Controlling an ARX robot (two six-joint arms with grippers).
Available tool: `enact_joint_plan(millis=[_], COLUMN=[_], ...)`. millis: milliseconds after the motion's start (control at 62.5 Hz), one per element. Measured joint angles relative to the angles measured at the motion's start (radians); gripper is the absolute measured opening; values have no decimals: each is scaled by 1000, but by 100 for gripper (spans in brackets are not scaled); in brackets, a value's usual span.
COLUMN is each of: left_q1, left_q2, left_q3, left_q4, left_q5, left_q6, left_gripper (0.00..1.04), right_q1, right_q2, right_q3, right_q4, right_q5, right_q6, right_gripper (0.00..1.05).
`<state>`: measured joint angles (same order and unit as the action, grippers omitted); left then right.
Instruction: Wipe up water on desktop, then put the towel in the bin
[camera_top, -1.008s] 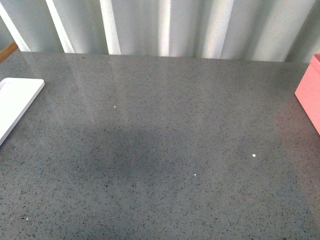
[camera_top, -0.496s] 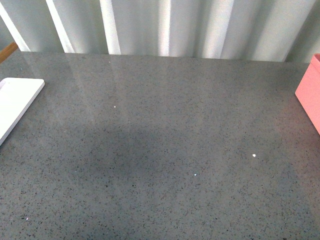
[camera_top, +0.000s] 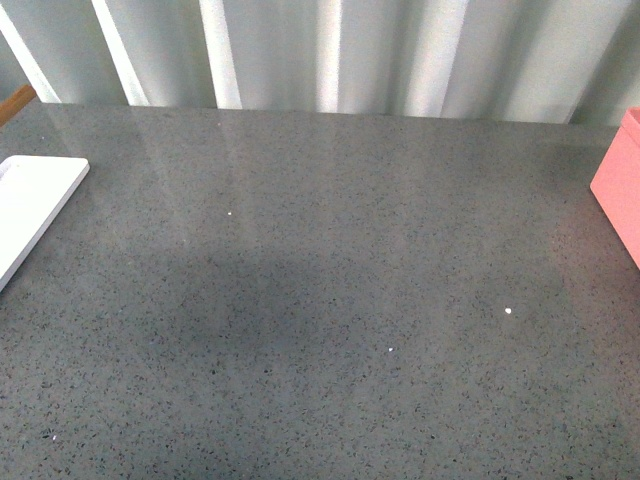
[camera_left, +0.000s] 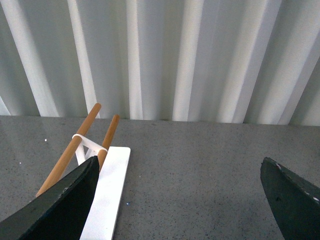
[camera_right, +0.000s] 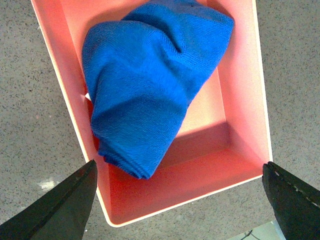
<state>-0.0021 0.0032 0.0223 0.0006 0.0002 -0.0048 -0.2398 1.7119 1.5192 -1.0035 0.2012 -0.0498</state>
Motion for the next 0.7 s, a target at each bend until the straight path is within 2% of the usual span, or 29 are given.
enact_joint_plan(millis=[464,512,544,576,592,608,656,688,704], left_q1=[0,0,0,0,0,0,0,0,0], left_q2=[0,0,0,0,0,0,0,0,0], left_q3=[0,0,0,0,0,0,0,0,0], left_q4=[0,0,0,0,0,0,0,0,0], left_q5=[0,0,-2,-4,-3,1,0,1,1], left_q6=[0,0,0,0,0,0,0,0,0], left_gripper=[98,98,98,98,98,98,98,98,98], right_q1=[-2,-14,-15,-12,-10,-1,13,31,35], right_q2=[-3,-74,-138,-193,-209,-254,-301,-343,-350], right_q3=[-8,-156,-299,-419,-457,-564,-687,-810,-831], right_q4=[16,280,515,695,752,926,1157,1444,1496], right_q5=[-16,-169,-311,-373,-385,-407,-414,-405,-402], right_q6=[3,19,27,31,33,33,34,35,35], right_gripper=[97,90,83,77,76,70,63,54,52])
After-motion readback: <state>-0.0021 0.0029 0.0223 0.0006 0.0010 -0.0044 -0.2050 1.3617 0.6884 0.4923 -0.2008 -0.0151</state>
